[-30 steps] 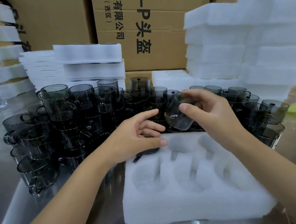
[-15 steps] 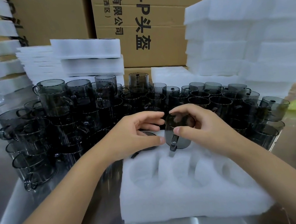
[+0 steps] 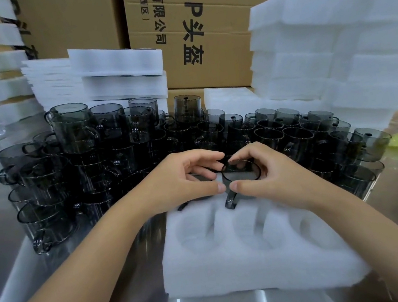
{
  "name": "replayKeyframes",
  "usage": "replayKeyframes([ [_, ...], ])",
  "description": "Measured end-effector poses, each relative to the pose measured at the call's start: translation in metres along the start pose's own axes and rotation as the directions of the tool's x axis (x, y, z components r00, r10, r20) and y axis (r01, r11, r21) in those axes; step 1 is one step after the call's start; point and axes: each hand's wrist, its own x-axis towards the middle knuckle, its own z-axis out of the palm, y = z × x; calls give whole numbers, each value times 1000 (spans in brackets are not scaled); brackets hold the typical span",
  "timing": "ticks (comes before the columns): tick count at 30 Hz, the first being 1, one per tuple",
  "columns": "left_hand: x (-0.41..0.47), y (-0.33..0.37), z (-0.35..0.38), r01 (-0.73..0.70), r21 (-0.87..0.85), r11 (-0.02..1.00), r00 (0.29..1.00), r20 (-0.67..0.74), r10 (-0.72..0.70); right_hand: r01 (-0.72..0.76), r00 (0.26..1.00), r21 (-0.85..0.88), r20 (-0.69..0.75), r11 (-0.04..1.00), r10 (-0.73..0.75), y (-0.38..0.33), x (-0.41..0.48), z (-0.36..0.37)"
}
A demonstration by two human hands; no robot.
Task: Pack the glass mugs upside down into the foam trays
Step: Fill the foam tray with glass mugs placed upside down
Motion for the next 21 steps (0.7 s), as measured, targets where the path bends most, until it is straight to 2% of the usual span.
replayKeyframes([
  [8, 0, 0, 0, -2, 28, 1000, 1000, 0, 2, -70, 989, -132, 117, 989, 86, 7, 3, 0],
  [14, 0, 0, 1, -4, 37, 999, 1000, -1, 4, -64, 998, -91, 16, 994, 66, 12, 4, -1],
  [21, 1, 1, 1, -5, 52, 999, 1000, -4, 5, -67, 998, -74, -2, 995, 67, 11, 5, 1],
])
